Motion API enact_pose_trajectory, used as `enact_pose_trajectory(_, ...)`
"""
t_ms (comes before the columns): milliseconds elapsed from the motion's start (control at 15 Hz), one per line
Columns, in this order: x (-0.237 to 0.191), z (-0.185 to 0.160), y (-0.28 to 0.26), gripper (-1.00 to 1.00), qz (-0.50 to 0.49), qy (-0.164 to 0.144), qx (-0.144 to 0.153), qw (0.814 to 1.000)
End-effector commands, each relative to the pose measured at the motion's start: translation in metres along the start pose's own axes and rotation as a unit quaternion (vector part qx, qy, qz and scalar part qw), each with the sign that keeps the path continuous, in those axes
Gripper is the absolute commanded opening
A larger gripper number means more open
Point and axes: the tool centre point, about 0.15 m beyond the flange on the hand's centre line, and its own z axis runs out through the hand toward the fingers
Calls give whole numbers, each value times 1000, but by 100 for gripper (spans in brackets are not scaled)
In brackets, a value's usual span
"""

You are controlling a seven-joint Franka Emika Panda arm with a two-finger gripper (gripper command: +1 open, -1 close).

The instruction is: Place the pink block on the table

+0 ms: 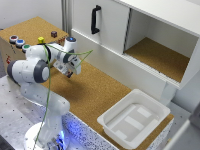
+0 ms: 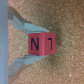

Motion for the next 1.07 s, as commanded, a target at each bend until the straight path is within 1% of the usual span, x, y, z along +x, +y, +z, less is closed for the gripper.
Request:
enact_pose_trajectory(0,15,2,-9,100,-14,-39,-64,997)
enact_pose_trajectory(67,12,-2,-12,100,-13,-20,-59,998)
enact_pose_trajectory(267,-1,-26,-18,100,-11,32,-67,997)
enact_pose_trajectory(400,-8,-48,-19,100,-10,68,-53,996)
enact_pose_trajectory(467,-8,-57,-23,100,-26,76,-47,996)
enact_pose_trajectory(533,-8,-65,-28,100,-39,85,-51,994)
enact_pose_trajectory(600,-8,-72,-33,100,-45,94,-49,993)
enact_pose_trajectory(667,-9,-80,-39,100,-44,108,-35,993)
enact_pose_trajectory(733,-10,-86,-44,100,-47,117,-32,992)
enact_pose_trajectory(800,-12,-93,-53,100,-56,126,-17,990)
enact_pose_trajectory(867,-14,-97,-61,100,-67,128,-1,989)
enact_pose_trajectory(933,-16,-101,-73,100,-96,134,9,986)
enact_pose_trajectory(1000,-16,-104,-81,100,-119,124,3,985)
